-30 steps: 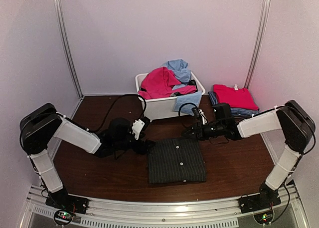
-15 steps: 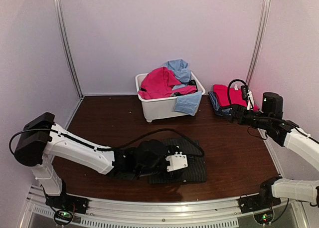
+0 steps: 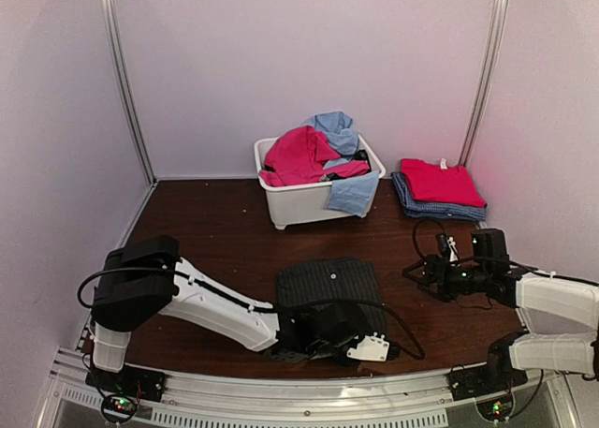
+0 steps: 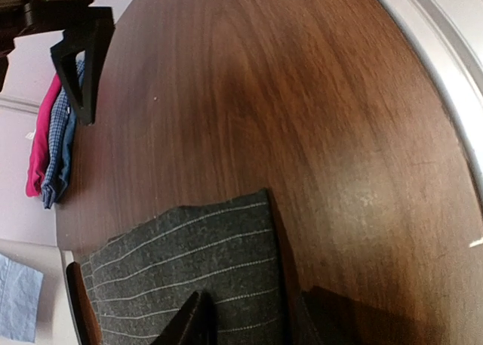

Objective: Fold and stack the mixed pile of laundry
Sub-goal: Pick up the square-folded shirt from the center of the board.

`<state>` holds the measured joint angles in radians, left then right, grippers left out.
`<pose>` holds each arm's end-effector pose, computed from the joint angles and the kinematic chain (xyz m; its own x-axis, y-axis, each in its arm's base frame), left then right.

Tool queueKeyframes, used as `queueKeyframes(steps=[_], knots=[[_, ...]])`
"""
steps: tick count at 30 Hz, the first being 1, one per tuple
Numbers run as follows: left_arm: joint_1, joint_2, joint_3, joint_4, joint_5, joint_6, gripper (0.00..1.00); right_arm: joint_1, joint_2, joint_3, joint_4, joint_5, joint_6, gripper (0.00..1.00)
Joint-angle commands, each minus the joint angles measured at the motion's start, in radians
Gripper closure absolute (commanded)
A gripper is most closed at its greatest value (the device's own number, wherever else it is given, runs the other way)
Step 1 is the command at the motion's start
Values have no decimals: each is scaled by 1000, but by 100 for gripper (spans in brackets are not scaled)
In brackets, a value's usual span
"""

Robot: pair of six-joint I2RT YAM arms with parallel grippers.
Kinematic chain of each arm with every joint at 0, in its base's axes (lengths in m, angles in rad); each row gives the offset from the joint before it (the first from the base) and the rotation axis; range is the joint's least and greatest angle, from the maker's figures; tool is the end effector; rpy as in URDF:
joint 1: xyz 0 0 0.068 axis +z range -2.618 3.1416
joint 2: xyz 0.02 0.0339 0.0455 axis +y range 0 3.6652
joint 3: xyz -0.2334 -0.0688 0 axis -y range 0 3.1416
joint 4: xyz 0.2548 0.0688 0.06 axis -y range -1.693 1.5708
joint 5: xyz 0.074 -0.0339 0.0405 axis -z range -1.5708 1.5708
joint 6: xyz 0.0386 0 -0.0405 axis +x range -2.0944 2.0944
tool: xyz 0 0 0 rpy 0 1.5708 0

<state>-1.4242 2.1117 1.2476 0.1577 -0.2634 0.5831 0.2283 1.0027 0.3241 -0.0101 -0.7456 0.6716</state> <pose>0.0736 -0.4298 0.0865 0.4308 0.7216 -0.5419 0.8254 -0.0723 0.5599 0.1981 0.0729 0.1320 -0.9055 0.2589 -0.3361 -0.1444 0.5569 0.8179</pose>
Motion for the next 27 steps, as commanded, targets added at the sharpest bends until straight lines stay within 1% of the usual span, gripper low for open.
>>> queueKeyframes(steps=[1,3,5,6,8,10,14,18,21,27], knots=[[2,51,51,-13,-9,35,66,-4,20,-34,110,-55,78,12],[1,49,49,-9,-20,32,78,-4,54,-52,142,-74,98,12],[3,21,20,22,-15,23,95,0,89,-66,170,-104,113,13],[5,-4,-1,51,-11,12,100,2,102,-72,186,-118,119,13],[17,-48,-47,88,15,-27,100,13,119,-84,212,-140,142,12],[34,-85,-68,101,59,-70,100,30,126,-93,235,-152,165,12],[50,-129,-99,148,96,-109,100,76,157,-90,328,-157,231,12],[53,-139,-105,166,117,-138,100,133,257,-41,412,-150,285,12],[53,-146,-117,176,113,-149,100,181,344,-37,530,-163,364,12],[54,-170,-154,191,122,-146,100,259,475,-19,678,-168,460,12]])
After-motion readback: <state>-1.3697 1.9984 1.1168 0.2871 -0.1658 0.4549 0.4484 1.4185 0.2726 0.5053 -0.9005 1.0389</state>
